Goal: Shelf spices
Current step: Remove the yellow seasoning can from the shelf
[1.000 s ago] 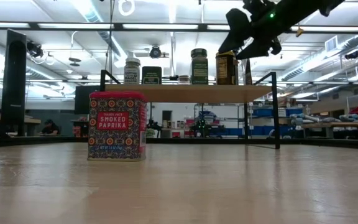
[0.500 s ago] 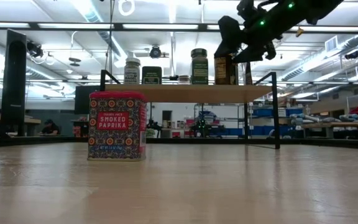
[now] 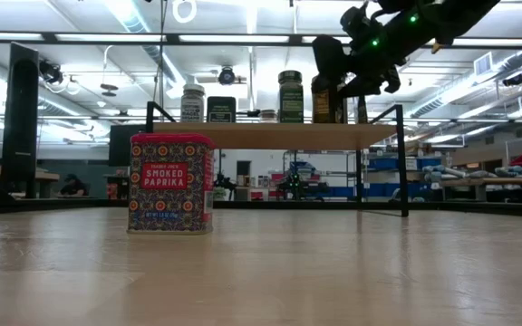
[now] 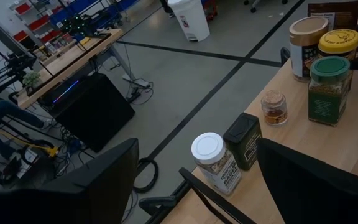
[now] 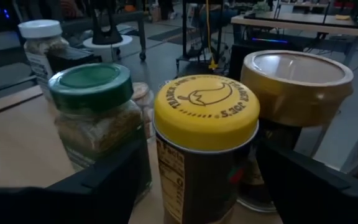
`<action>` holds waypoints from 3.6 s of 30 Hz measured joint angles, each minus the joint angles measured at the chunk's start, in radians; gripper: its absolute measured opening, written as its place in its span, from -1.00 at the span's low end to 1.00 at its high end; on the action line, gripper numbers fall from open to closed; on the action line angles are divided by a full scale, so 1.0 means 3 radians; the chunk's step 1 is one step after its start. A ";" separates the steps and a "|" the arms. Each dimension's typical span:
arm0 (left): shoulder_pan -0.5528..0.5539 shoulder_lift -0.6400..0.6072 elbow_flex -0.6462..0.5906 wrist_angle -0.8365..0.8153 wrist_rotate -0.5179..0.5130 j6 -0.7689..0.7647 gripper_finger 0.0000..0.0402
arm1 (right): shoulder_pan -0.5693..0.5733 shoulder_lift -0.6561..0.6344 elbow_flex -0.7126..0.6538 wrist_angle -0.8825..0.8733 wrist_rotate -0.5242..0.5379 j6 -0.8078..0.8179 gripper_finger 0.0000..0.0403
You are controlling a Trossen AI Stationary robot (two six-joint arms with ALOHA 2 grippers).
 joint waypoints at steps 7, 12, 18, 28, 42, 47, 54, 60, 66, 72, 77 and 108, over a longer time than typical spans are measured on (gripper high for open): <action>0.0000 0.0000 0.0000 -0.0001 0.0000 0.0000 0.65 | -0.0055 0.0003 0.0000 0.0003 -0.0001 0.0001 0.52; 0.0000 0.0000 0.0000 0.0000 0.0000 0.0001 0.65 | -0.0103 0.0003 0.0000 0.0033 -0.0025 0.0001 0.49; 0.0000 0.0000 0.0000 0.0000 0.0000 0.0000 0.65 | -0.0179 0.0003 0.0000 0.0067 -0.0167 -0.0027 0.46; 0.0000 0.0000 0.0000 0.0001 0.0000 0.0001 0.65 | -0.0259 0.0003 0.0000 0.0186 -0.0447 -0.0109 0.39; 0.0000 0.0000 0.0000 0.0001 0.0000 0.0001 0.65 | -0.0256 0.0003 0.0000 0.0186 -0.0559 -0.0128 0.11; 0.0000 0.0000 0.0000 0.0001 -0.0001 0.0000 0.65 | -0.0240 0.0001 0.0000 0.0176 -0.0614 -0.0128 0.12; 0.0000 0.0000 0.0000 0.0000 0.0001 -0.0011 0.65 | -0.0066 -0.0009 0.0010 0.0053 -0.0574 -0.0117 0.10; 0.0000 -0.0001 0.0000 0.0000 0.0038 -0.0023 0.65 | 0.0184 -0.0042 0.0012 -0.0094 -0.0330 -0.0102 0.10; 0.0000 -0.0001 0.0000 -0.0001 0.0038 -0.0038 0.65 | 0.0521 -0.0181 0.0001 -0.0296 -0.0186 -0.0047 0.10; 0.0000 -0.0001 0.0000 -0.0002 0.0039 -0.0039 0.65 | 0.0942 -0.0402 -0.0014 -0.0863 -0.0216 0.0356 0.09; 0.0000 -0.0001 0.0000 0.0006 0.0039 -0.0039 0.65 | 0.1340 -0.0458 -0.0007 -0.0870 -0.0201 0.0471 0.09; 0.0000 -0.0001 0.0000 0.0004 0.0100 -0.0090 0.65 | 0.1857 0.1069 -0.0385 0.0718 -0.0211 0.0668 0.17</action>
